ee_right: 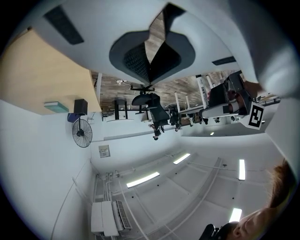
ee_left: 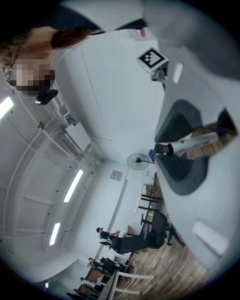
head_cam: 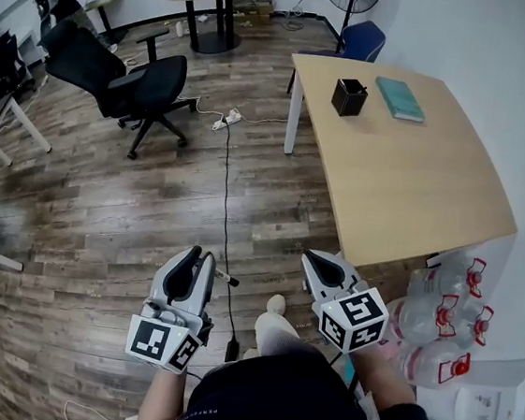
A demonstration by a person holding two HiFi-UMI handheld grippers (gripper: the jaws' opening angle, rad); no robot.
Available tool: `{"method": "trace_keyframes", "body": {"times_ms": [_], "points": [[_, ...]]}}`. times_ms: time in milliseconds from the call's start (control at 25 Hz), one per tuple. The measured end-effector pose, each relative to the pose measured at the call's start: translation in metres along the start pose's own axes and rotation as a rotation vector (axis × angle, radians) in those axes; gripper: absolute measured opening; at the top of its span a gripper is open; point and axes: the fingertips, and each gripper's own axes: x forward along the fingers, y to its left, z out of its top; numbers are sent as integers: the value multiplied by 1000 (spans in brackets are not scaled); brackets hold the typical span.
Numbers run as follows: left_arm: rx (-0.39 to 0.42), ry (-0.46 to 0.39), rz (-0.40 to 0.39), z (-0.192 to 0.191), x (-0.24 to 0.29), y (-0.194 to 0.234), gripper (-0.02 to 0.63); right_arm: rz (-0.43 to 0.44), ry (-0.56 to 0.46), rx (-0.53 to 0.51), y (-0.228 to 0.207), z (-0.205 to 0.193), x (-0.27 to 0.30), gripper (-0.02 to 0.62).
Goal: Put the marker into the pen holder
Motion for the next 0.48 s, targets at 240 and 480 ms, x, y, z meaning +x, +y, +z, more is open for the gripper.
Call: {"method": "trace_keyframes", "body": {"times_ms": [240,480], "points": [[2,-1,-3,7,69,18,80,11,-3,-4,-47,27,44,0],[-7,-3,-27,5,141,24,80,11,-2,-13,-96,43,71,0]]}}
